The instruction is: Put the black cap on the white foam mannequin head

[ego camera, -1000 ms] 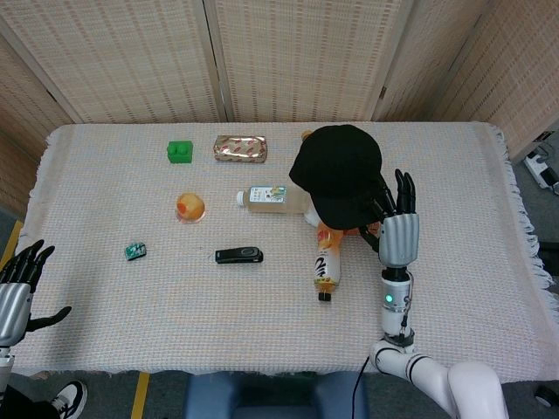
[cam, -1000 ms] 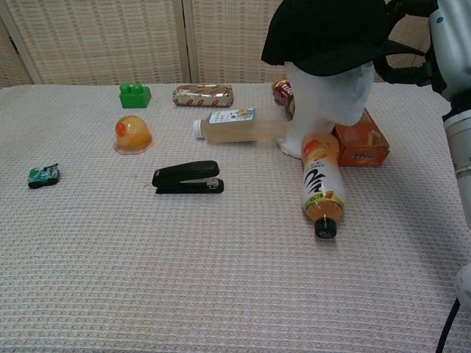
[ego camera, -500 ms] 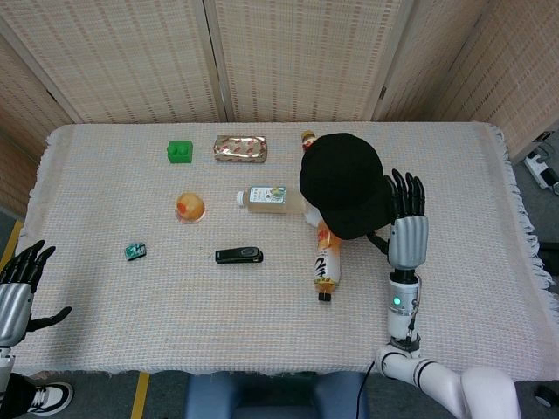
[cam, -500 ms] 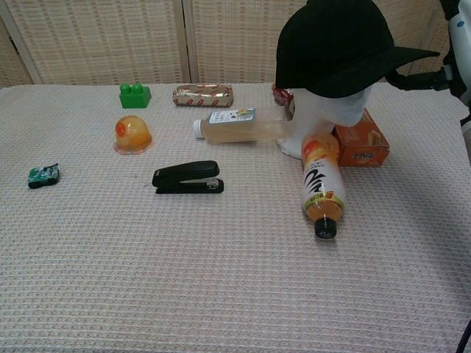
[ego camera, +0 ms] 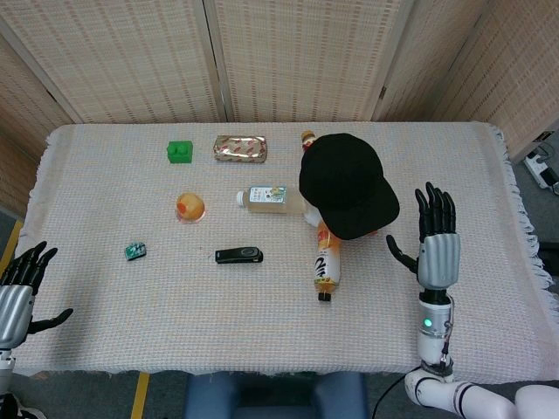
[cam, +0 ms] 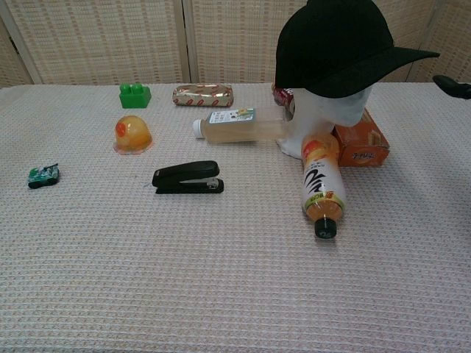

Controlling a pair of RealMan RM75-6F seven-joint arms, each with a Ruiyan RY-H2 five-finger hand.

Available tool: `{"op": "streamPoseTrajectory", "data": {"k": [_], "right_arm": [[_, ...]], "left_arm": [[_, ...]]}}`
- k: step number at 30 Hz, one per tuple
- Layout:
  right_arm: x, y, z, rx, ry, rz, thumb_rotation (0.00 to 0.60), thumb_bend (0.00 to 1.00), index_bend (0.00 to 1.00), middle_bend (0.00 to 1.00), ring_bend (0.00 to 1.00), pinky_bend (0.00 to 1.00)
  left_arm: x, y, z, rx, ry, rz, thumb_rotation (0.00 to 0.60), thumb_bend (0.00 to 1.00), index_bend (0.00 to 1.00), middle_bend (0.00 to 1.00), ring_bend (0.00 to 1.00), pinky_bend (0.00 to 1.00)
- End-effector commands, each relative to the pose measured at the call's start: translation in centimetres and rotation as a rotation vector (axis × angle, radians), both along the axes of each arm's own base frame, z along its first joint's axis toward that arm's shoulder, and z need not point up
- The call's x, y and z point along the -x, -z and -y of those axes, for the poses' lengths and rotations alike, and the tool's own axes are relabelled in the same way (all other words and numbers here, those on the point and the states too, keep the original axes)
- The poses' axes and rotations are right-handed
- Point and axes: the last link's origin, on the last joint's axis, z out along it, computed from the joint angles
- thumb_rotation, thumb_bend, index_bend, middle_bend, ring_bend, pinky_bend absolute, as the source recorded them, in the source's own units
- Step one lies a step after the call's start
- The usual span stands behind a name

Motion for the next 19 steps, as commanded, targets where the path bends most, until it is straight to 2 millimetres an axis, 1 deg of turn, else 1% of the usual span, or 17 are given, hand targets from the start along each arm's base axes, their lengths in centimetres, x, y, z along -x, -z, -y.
{"op": "streamPoseTrajectory", "data": {"k": [1, 2, 6, 9, 12, 15, 19], "right_arm": [[3.1, -4.5, -5.8, -0.142, 0.194, -0.233, 0.600, 0.16, 0.00, 0.00, 0.00, 0.00], [3.3, -5.4, -7.0, -0.173, 0.242, -0.277, 0.600, 0.16, 0.00, 0.00, 0.00, 0.00], [4.6, -8.2, -11.0, -0.288, 0.455, -0.389, 0.600, 0.15, 0.00, 0.00, 0.00, 0.00], [5.5, -9.7, -12.9, -0.332, 0.554, -0.337, 0.600, 0.16, 0.00, 0.00, 0.00, 0.00], [6.7, -10.0, -13.6, -0.374, 0.578, -0.341, 0.600, 0.15, 0.00, 0.00, 0.00, 0.00], [6.5, -10.3, -13.5, -0.390, 0.551, -0.319, 0.600, 0.15, 0.00, 0.00, 0.00, 0.00], [6.2, -9.9, -13.7, -0.397, 0.512, -0.325, 0.600, 0.15, 0.00, 0.00, 0.00, 0.00]], "left_arm": [[0.1, 0.0, -0.1, -0.003, -0.003, 0.000, 0.600, 0.12, 0.09, 0.03, 0.00, 0.15], [0.1, 0.0, -0.2, -0.004, -0.004, 0.000, 0.600, 0.12, 0.09, 0.03, 0.00, 0.15], [0.0, 0.1, -0.4, -0.013, 0.009, -0.007, 0.600, 0.12, 0.09, 0.02, 0.00, 0.15], [-0.3, 0.4, -0.3, -0.019, 0.035, -0.016, 0.600, 0.12, 0.09, 0.03, 0.00, 0.15], [-0.6, 1.0, -0.1, -0.018, 0.060, -0.030, 0.600, 0.12, 0.09, 0.03, 0.00, 0.15], [-0.9, 1.4, 0.1, -0.011, 0.080, -0.042, 0.600, 0.12, 0.09, 0.02, 0.00, 0.15], [-1.0, 1.7, 0.3, -0.006, 0.090, -0.048, 0.600, 0.12, 0.09, 0.02, 0.00, 0.15]]}}
